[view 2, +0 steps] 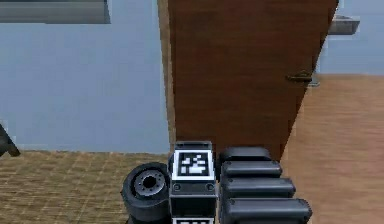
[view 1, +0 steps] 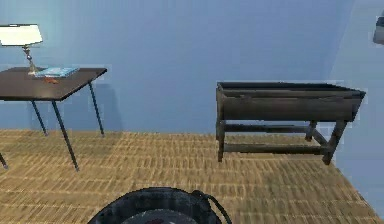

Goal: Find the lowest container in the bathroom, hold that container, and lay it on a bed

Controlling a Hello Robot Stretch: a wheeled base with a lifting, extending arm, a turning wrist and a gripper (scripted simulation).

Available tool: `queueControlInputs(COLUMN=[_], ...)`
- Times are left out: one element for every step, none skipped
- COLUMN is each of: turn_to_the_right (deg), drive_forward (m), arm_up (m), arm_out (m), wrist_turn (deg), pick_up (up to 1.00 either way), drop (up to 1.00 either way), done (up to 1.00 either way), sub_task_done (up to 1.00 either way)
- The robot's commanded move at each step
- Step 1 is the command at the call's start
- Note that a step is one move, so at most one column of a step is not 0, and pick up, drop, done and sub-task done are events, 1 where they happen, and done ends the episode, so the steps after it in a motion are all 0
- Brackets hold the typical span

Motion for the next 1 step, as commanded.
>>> queueControlInputs(turn_to_the_right=[0.0], drive_forward=[0.35], arm_up=[0.0], arm_out=[0.0], wrist_turn=[0.0], pick_up=[0.0], drop=[0.0], done=[0.0], sub_task_done=[0.0])
